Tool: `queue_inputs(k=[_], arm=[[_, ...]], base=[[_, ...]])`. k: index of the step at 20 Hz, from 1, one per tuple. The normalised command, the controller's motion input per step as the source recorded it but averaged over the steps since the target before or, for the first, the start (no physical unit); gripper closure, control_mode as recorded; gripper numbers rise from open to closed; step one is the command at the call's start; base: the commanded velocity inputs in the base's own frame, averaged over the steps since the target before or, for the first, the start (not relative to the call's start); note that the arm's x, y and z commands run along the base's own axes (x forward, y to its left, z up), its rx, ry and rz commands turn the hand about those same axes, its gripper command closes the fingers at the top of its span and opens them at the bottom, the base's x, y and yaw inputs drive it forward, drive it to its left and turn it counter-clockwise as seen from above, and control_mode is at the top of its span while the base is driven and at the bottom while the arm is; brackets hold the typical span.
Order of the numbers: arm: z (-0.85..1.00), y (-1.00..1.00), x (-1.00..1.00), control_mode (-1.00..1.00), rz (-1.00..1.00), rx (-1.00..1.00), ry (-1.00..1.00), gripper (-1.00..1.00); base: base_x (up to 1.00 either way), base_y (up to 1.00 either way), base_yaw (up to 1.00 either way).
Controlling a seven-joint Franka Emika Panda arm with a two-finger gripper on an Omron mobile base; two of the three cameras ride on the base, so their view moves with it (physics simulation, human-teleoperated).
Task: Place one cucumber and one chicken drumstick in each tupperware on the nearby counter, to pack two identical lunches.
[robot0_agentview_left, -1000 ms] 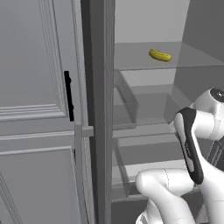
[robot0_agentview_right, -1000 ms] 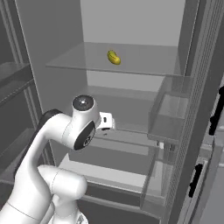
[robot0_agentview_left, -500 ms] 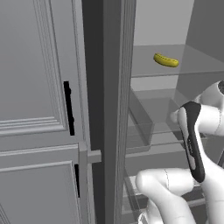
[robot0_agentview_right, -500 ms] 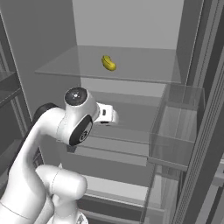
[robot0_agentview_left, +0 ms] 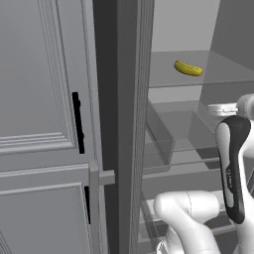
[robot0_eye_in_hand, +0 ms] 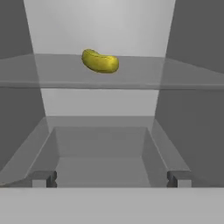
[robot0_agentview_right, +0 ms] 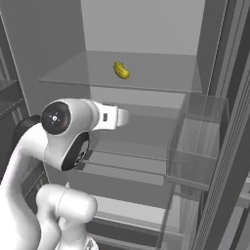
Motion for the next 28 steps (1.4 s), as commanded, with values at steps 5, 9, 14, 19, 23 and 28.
queue_inputs(k=[5, 9, 14, 19, 23, 28], arm=[[1.00, 0.02, -0.06, -1.00, -0.06, -0.06, -0.07, -1.00], [1.00, 0.00, 0.26, -1.00, -0.04, -0.14, 0.36, -1.00], [0.09, 0.00, 0.14, -1.00, 0.02, -0.02, -0.01, -1.00], [0.00, 0.00, 0.67, -1.00, 0.00, 0.00, 0.00, -1.00], [-0.10, 0.01, 0.83, -1.00, 0.00, 0.00, 0.02, -1.00], [-0.38, 0.00, 0.83, -1.00, 0.05, 0.05, 0.05, -1.00]], base=[[0.00, 0.00, 0.00], [0.00, 0.00, 0.00], [0.00, 0.00, 0.00], [0.00, 0.00, 0.00], [0.00, 0.00, 0.00], [0.00, 0.00, 0.00]])
